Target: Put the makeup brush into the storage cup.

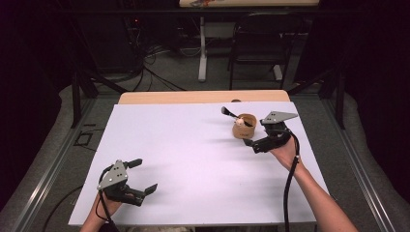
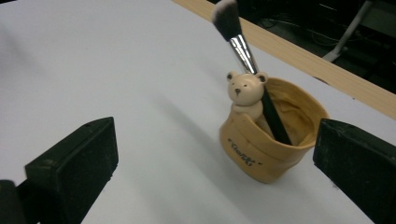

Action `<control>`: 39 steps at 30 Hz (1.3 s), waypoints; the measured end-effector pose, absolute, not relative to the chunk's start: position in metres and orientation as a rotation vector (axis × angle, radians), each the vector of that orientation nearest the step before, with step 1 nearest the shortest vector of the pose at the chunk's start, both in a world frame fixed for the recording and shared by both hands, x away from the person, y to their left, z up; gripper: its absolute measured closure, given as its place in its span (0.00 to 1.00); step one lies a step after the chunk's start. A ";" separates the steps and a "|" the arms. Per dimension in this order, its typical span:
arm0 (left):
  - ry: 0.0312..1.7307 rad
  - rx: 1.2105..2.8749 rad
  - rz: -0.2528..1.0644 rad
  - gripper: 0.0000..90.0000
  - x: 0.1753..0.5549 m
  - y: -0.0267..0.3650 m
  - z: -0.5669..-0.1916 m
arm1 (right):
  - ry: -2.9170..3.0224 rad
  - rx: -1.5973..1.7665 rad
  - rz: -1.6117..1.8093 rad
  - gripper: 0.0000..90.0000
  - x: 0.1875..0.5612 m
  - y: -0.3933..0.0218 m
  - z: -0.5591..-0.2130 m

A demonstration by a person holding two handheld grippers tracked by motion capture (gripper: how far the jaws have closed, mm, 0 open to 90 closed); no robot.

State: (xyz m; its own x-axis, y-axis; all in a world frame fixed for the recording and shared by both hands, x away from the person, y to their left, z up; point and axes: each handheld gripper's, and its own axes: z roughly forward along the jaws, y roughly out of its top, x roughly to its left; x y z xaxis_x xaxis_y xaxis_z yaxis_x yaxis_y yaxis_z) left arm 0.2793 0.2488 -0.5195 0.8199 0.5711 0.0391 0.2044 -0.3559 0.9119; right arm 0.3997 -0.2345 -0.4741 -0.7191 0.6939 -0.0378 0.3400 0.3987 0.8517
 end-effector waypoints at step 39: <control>0.572 1.887 0.418 0.00 0.276 0.252 -0.518 | 2.226 0.807 1.390 0.00 0.304 -0.259 -0.503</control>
